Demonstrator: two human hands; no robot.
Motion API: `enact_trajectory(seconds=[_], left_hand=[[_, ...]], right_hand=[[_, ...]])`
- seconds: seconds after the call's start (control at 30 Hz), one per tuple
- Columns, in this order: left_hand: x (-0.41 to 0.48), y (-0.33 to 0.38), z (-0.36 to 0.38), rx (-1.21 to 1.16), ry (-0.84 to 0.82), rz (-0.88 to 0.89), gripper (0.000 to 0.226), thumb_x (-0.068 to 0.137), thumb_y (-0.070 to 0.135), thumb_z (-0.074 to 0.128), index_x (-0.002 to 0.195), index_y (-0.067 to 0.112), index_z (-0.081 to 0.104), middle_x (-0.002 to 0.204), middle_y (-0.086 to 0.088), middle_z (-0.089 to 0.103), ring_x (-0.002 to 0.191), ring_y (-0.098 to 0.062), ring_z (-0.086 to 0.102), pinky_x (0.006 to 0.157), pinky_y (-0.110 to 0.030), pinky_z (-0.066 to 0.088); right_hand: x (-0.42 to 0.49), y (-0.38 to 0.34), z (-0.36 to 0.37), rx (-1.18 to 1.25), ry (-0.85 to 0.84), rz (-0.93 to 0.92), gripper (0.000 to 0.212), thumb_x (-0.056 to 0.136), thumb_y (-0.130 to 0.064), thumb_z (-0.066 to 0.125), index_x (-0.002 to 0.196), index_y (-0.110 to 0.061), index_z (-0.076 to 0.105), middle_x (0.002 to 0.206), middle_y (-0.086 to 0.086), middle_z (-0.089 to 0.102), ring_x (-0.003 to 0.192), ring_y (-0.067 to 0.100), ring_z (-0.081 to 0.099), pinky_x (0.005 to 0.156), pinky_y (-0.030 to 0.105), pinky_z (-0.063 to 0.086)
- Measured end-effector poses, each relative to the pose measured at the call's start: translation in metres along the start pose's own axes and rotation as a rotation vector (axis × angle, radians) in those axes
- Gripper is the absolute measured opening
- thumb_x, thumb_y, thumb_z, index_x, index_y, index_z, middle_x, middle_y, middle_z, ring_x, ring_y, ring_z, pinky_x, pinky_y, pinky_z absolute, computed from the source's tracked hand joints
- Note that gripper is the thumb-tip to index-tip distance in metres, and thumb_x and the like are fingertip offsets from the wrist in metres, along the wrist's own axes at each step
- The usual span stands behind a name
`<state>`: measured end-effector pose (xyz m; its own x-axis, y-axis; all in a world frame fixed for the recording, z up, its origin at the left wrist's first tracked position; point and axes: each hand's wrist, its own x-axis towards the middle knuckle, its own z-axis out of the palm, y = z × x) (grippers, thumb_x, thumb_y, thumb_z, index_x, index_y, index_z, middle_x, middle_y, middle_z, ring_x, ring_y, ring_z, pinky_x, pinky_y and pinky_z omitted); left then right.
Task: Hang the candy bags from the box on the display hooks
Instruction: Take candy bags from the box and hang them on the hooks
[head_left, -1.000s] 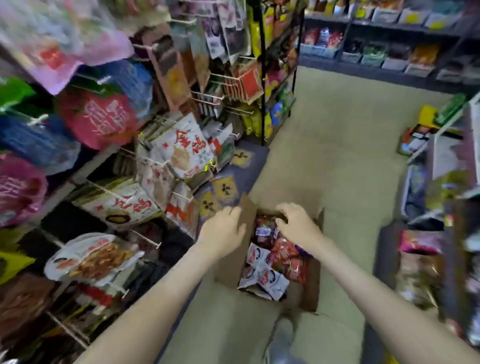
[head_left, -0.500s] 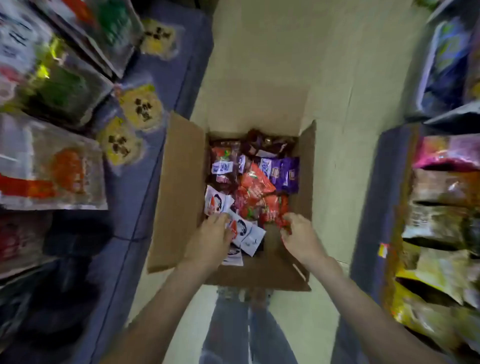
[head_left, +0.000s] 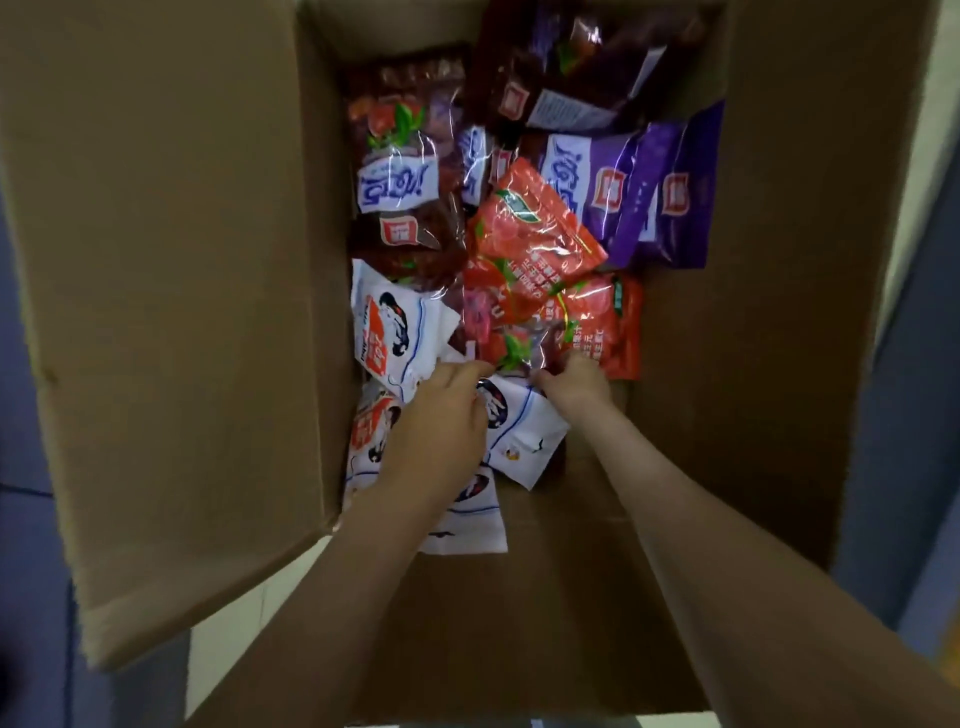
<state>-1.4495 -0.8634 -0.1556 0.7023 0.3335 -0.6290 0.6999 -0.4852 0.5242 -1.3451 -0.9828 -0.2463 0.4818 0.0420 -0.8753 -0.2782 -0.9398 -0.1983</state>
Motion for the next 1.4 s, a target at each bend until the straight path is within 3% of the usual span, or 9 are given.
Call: enact_trajectory(seconds=[0.2, 0.37, 0.5, 0.67, 0.77, 0.9, 1.07, 1.2, 1.4], left_hand=[[-0.021, 0.004, 0.005, 0.009, -0.039, 0.072, 0.034, 0.099, 0.011, 0.041, 0.130, 0.014, 0.052, 0.127, -0.006, 0.051, 0.112, -0.022, 0.051, 0.088, -0.037, 0.044], [-0.048, 0.042, -0.041, 0.114, -0.039, 0.110, 0.046, 0.090, 0.001, 0.052, 0.135, 0.012, 0.051, 0.141, -0.013, 0.045, 0.126, -0.029, 0.047, 0.100, -0.039, 0.042], [-0.083, 0.103, -0.118, 0.381, 0.159, 0.419, 0.069, 0.061, -0.005, 0.065, 0.127, 0.014, 0.060, 0.131, -0.022, 0.055, 0.119, -0.037, 0.055, 0.098, -0.053, 0.042], [-0.161, 0.184, -0.219, 0.745, 0.183, 0.470, 0.042, 0.076, 0.019, 0.066, 0.117, 0.014, 0.059, 0.110, -0.006, 0.063, 0.109, -0.025, 0.057, 0.106, -0.046, 0.026], [-0.206, 0.206, -0.261, 0.845, 0.089, 0.325, 0.028, 0.096, 0.013, 0.039, 0.122, 0.010, 0.048, 0.121, -0.007, 0.053, 0.116, -0.027, 0.046, 0.105, -0.041, 0.024], [-0.291, 0.197, -0.291, 0.870, 0.331, 0.328, 0.014, 0.067, 0.018, 0.067, 0.081, 0.019, 0.068, 0.076, 0.004, 0.064, 0.077, -0.019, 0.061, 0.083, -0.033, 0.035], [-0.406, 0.167, -0.292, 0.737, 0.432, 0.237, 0.037, 0.039, 0.020, 0.090, 0.050, 0.021, 0.055, 0.045, 0.005, 0.050, 0.045, -0.019, 0.051, 0.070, -0.033, 0.026], [-0.510, 0.151, -0.290, 0.504, 0.556, 0.102, 0.016, 0.088, 0.030, 0.058, 0.074, 0.022, 0.061, 0.075, 0.000, 0.068, 0.074, -0.020, 0.063, 0.080, -0.030, 0.022], [-0.659, 0.108, -0.321, 0.138, 0.438, 0.090, 0.042, 0.089, 0.058, 0.051, 0.074, 0.019, 0.054, 0.077, -0.003, 0.065, 0.083, -0.025, 0.063, 0.067, -0.034, 0.044]], right_hand=[[-0.020, 0.001, 0.010, 0.075, 0.146, -0.071, 0.018, 0.088, -0.015, 0.063, 0.103, -0.005, 0.062, 0.097, 0.008, 0.062, 0.088, 0.022, 0.056, 0.068, 0.026, 0.037], [-0.103, -0.013, -0.052, -0.373, 0.313, -0.432, 0.019, 0.088, -0.006, 0.057, 0.106, -0.008, 0.061, 0.102, 0.012, 0.059, 0.099, 0.030, 0.054, 0.082, 0.037, 0.044], [-0.193, -0.052, -0.124, -0.574, 0.310, -0.672, 0.022, 0.074, 0.002, 0.063, 0.094, -0.008, 0.064, 0.088, 0.012, 0.063, 0.086, 0.033, 0.056, 0.076, 0.034, 0.039], [-0.323, -0.115, -0.184, -0.760, 0.407, -1.046, 0.019, 0.057, -0.001, 0.067, 0.074, -0.008, 0.062, 0.067, 0.007, 0.062, 0.065, 0.028, 0.056, 0.064, 0.030, 0.028], [-0.388, -0.138, -0.193, -0.767, 0.448, -1.109, 0.028, 0.051, 0.002, 0.079, 0.067, -0.011, 0.060, 0.061, 0.003, 0.057, 0.061, 0.023, 0.053, 0.060, 0.030, 0.037], [-0.462, -0.148, -0.184, -0.745, 0.402, -1.155, 0.017, 0.066, 0.001, 0.075, 0.075, -0.006, 0.062, 0.068, 0.008, 0.061, 0.073, 0.027, 0.052, 0.067, 0.031, 0.037], [-0.559, -0.128, -0.160, -0.724, 0.299, -1.251, 0.006, 0.084, -0.009, 0.063, 0.091, -0.010, 0.063, 0.077, -0.005, 0.052, 0.089, 0.021, 0.042, 0.076, 0.030, 0.028], [-0.647, -0.105, -0.149, -0.750, 0.312, -1.288, 0.022, 0.088, -0.026, 0.062, 0.104, -0.013, 0.066, 0.101, 0.004, 0.059, 0.107, 0.024, 0.043, 0.089, 0.034, 0.025], [-0.802, -0.107, -0.109, -1.150, 0.394, -1.633, 0.006, 0.093, -0.017, 0.051, 0.093, -0.018, 0.057, 0.093, -0.002, 0.061, 0.097, 0.019, 0.054, 0.090, 0.031, 0.024]])
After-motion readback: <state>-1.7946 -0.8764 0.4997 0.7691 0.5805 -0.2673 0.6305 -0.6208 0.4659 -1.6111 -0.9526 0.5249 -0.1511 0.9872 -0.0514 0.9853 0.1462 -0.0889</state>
